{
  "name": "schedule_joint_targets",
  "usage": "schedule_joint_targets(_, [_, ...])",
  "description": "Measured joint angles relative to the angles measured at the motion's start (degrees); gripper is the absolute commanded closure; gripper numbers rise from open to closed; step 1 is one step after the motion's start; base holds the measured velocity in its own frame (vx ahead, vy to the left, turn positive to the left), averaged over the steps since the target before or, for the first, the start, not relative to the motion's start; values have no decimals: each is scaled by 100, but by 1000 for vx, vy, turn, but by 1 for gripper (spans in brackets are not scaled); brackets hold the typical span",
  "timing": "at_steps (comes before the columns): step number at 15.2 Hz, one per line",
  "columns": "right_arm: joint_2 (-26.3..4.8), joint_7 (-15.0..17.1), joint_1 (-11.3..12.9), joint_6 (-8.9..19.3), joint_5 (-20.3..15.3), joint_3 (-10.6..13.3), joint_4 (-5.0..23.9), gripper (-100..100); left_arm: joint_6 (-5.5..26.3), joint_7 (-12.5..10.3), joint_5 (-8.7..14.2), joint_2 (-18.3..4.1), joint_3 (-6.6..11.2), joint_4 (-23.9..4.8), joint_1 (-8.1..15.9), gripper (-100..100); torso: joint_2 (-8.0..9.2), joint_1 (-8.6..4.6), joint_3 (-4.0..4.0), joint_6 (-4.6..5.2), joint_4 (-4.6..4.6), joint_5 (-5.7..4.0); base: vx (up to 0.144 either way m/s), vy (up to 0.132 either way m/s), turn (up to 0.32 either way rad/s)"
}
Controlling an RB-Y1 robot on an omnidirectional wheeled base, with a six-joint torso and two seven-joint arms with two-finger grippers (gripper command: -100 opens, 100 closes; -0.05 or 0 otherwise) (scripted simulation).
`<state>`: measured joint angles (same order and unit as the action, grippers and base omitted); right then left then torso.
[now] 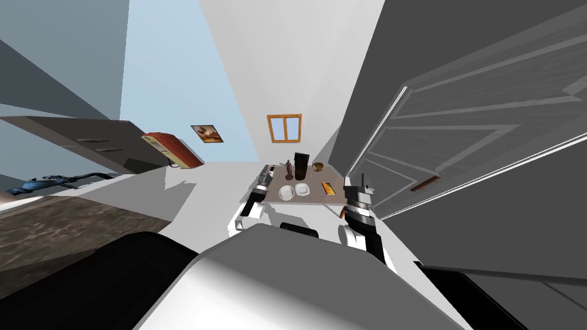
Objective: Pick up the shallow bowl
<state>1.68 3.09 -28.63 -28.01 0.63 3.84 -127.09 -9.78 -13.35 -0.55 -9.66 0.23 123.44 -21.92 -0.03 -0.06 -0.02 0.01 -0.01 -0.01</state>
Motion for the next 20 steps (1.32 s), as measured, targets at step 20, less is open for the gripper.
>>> schedule_joint_targets(20, [0,0,0,0,0,0,0,0,2026,-598,-332,-90,50,-1663,652,-100,2,-2,1,0,1,-1,0,-16,-56])
